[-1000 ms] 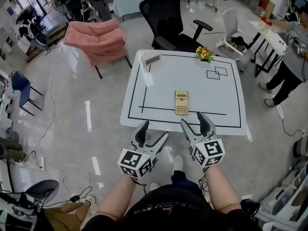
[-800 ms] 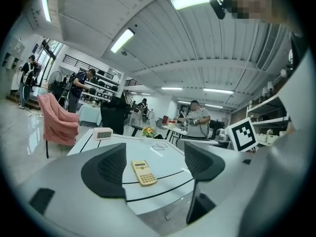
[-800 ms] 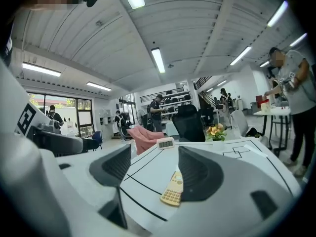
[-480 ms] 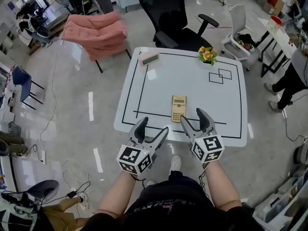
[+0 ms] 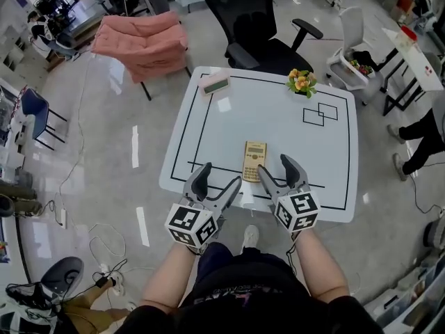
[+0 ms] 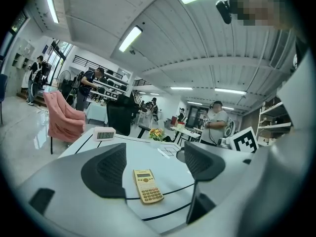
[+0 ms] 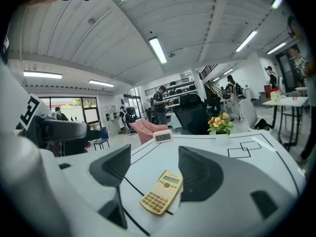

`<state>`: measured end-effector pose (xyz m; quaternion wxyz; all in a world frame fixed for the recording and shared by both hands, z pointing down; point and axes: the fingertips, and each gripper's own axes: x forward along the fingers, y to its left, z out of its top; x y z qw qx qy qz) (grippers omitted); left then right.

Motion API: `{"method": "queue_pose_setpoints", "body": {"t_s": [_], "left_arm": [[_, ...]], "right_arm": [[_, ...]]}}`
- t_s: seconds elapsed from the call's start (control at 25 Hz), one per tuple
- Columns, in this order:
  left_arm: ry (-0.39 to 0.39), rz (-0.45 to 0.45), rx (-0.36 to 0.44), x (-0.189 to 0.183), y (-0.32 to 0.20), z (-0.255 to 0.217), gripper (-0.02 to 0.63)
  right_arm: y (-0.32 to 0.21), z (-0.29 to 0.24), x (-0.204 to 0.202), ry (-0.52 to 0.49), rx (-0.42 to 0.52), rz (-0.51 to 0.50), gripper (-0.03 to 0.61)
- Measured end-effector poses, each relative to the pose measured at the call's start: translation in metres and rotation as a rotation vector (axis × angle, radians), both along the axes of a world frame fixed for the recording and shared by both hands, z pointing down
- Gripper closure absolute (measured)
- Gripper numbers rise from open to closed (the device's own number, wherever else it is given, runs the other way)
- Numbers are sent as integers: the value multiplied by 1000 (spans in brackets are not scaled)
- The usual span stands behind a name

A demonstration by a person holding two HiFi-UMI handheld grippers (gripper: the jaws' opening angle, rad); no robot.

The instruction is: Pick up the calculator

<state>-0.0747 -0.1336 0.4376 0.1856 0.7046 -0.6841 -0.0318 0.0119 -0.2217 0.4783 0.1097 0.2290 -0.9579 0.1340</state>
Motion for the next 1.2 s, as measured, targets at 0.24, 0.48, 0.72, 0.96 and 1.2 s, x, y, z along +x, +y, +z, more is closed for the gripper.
{"method": "queue_pose_setpoints", "body": {"t_s": [0.24,0.48,0.72,0.96,1.2], "left_arm": [[15,13,-11,-7,-7,4,256],[37,112,-22,-19,-21,11,256],[56,249,-54,-34,-44,18,256],[71,371,-75,-43,-63,28,256],[79,489,-111,-47,-72,42,256]], "right_arm": [[-1,10,-6,18,-29,14,293],[-5,20,-12,45,-62,105,293],[-14,29,-18,66,-96,225,293],[-16,49,-22,61,-161,347,272],[-8,81,-29,134,-193,417,235]]}}
